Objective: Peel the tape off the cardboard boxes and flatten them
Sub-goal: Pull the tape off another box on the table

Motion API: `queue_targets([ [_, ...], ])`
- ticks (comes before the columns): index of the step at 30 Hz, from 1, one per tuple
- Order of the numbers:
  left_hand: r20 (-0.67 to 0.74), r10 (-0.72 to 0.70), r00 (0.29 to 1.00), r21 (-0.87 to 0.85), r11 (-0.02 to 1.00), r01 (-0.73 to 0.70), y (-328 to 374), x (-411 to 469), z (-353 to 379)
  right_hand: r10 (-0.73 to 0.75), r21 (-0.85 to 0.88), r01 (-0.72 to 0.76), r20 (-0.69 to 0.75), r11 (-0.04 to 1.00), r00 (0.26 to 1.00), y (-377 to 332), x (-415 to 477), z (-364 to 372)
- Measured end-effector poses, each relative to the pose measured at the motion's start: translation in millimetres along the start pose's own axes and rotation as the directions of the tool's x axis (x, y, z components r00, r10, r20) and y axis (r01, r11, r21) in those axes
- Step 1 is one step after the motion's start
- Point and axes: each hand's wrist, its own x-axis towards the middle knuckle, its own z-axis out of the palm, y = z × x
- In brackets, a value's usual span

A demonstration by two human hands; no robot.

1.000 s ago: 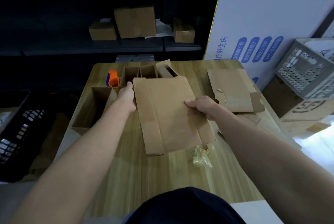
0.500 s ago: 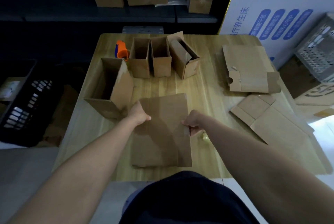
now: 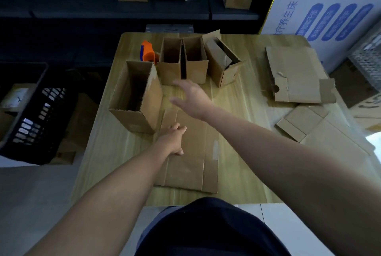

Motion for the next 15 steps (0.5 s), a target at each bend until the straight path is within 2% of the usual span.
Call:
queue_targets([
  [2, -0.019, 0.023, 1.0, 0.0, 1.0, -0.023, -5, -1, -1, -0.231, -0.08, 0.237, 0.076, 0.968, 0.97, -33, 13, 9],
  [3, -0.026, 0.035, 0.999, 0.003, 0.999, -0.035, -8, -1, 0, -0.288, -0.154, 0.311, 0.159, 0.938, 0.944, -44, 19, 15],
  [6, -0.046, 0.059, 0.997, -0.02, 0.998, -0.06, -18, -1, 1, -0.257, -0.42, 0.419, 0.39, 0.805, 0.884, -57, 34, 36],
  [8, -0.045, 0.071, 0.996, -0.052, 0.996, -0.074, -22, -1, 5, -0.211, -0.525, 0.432, 0.428, 0.733, 0.879, -56, 39, 44],
  [12, -0.035, 0.121, 0.992, -0.096, 0.988, -0.124, -28, -2, 12, -0.237, -0.478, 0.363, 0.304, 0.8, 0.923, -49, 44, 41],
  [15, -0.028, 0.141, 0.99, -0.1, 0.985, -0.143, -32, -3, 12, -0.254, -0.304, 0.272, 0.098, 0.913, 0.962, -48, 47, 25],
])
